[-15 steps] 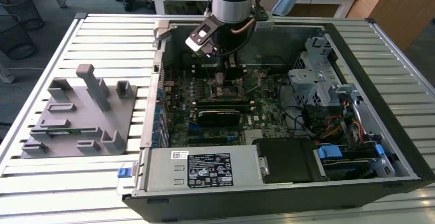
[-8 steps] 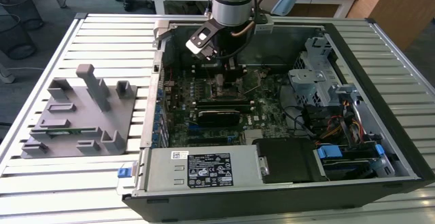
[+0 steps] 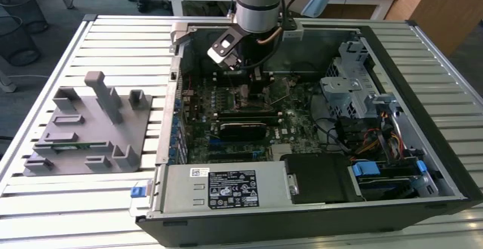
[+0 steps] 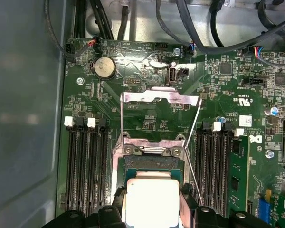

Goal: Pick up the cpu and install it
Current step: 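Place the cpu into insertion slot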

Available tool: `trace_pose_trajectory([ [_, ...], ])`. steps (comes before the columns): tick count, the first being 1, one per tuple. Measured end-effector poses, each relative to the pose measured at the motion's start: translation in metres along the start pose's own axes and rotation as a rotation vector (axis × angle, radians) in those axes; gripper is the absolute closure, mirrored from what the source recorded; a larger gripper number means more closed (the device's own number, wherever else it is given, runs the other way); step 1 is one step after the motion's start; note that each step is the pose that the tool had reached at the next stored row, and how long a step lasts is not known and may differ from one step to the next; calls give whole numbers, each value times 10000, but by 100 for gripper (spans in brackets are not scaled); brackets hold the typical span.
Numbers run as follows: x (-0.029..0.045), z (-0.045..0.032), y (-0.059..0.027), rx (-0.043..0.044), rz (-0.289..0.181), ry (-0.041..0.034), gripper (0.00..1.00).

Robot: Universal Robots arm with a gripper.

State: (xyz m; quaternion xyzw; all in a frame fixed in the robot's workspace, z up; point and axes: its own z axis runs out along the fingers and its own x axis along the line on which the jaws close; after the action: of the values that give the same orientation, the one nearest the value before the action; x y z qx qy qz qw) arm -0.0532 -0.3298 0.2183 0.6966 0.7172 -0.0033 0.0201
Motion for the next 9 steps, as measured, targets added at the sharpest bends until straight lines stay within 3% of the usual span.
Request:
trace_pose_trajectory([
  [9, 2, 80, 4, 0, 29, 3, 47],
])
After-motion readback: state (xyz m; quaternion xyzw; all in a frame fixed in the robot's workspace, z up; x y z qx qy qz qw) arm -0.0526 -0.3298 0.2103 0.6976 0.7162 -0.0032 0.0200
